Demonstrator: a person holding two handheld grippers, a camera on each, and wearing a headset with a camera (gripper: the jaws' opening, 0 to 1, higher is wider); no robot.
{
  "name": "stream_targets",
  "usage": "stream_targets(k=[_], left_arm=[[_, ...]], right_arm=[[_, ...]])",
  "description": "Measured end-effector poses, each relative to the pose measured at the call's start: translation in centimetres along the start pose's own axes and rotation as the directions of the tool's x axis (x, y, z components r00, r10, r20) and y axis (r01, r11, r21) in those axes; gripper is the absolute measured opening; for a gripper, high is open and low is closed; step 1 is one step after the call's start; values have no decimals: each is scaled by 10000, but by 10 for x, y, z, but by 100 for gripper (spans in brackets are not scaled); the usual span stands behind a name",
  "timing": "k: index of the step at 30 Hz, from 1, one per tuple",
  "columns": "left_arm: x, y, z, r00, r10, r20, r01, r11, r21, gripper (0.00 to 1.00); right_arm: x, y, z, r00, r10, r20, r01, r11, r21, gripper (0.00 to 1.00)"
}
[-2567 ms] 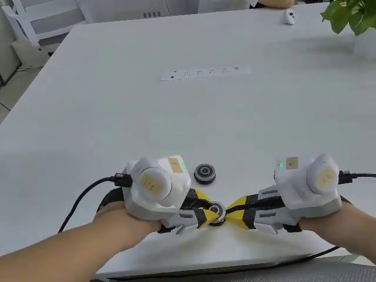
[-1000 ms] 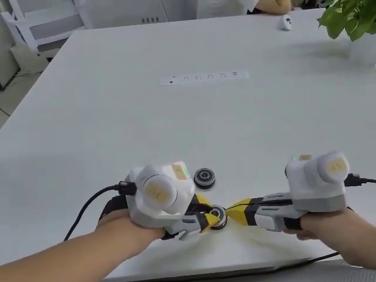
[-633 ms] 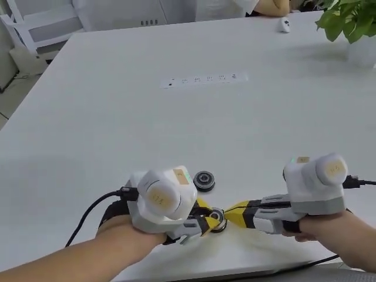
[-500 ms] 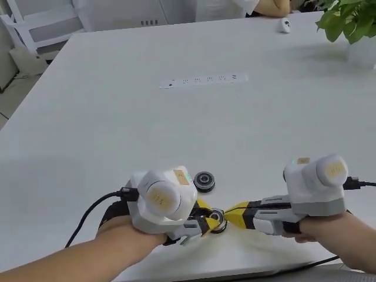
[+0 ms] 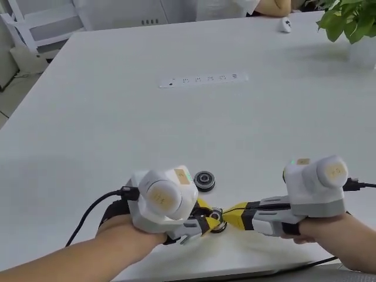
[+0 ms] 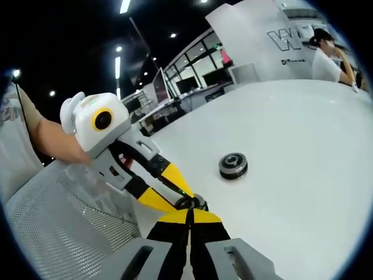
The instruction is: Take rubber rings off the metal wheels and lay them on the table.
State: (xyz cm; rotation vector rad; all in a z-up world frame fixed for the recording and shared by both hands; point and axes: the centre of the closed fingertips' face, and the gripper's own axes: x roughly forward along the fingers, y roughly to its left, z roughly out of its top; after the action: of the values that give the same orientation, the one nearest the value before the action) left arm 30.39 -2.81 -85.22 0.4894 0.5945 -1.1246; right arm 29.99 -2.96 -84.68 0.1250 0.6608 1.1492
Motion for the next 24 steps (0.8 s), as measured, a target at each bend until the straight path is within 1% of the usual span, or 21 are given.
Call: stream_targets(k=[7, 17, 24], left_arm=[[0, -1, 0, 10000, 10, -23, -10, 10000, 47, 11], [0, 0, 1, 10000, 16, -36, -15, 10000, 65, 11], [0, -1, 1, 10000, -7, -9, 7, 9999, 102, 11]], right_arm=[[2, 5, -1, 9998, 178, -89, -180, 9996, -214, 0], [2, 7, 0, 9995, 304, -24, -304, 9994, -160, 0], [2, 9, 3, 9988, 471, 113, -470, 9989, -65, 0]])
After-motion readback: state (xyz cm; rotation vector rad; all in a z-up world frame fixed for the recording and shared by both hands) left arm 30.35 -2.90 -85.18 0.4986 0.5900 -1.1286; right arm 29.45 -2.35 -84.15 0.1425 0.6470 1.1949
